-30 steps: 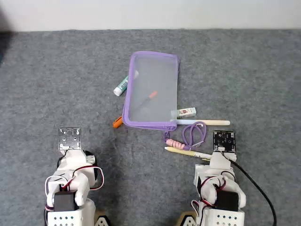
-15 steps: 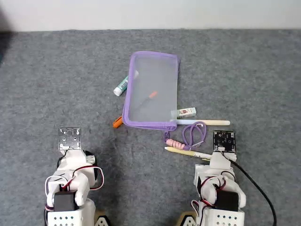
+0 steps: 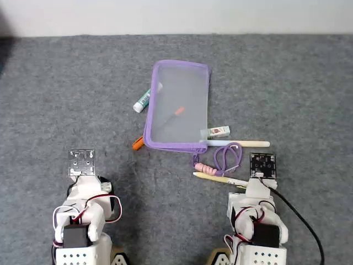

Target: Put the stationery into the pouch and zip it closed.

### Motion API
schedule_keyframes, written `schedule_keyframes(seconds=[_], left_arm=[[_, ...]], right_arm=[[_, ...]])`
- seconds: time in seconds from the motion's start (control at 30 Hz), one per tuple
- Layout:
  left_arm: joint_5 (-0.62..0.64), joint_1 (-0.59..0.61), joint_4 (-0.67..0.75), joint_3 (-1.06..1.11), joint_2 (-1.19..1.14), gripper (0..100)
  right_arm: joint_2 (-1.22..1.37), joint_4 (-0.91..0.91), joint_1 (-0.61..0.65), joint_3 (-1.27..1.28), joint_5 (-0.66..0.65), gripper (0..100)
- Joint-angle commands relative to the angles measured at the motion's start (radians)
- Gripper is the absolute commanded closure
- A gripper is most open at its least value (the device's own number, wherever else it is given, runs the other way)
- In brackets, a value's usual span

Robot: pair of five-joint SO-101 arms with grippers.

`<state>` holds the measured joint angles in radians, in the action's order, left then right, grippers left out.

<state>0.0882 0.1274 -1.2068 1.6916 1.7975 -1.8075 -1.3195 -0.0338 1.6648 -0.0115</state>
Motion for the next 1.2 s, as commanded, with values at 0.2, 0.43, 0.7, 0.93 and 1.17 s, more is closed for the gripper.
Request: schedule_keyframes(seconds=[0.2,0.43,0.7,0.93,1.17], left_arm=[[-0.008,0.009,0.021,-0.008,0.012,99],[-0.008,0.009,0.021,-0.008,0.012,99],[-0.008,0.009,0.021,-0.008,0.012,99],[-0.008,0.009,0.021,-0.008,0.012,99],[-0.008,0.009,0.021,-0.008,0.012,99]], right_arm=[[-0.005,0.012,0.162,0.014,0.005,98.7],[-0.005,0.016,0.021,-0.106,0.003,98.7],[0.056,0.193,0.024,-0.316,0.003,99.1],[0.544,0.143,0.131,-0.623,0.008,99.0],[0.958,0.119,0.194,-0.868,0.005,99.0]])
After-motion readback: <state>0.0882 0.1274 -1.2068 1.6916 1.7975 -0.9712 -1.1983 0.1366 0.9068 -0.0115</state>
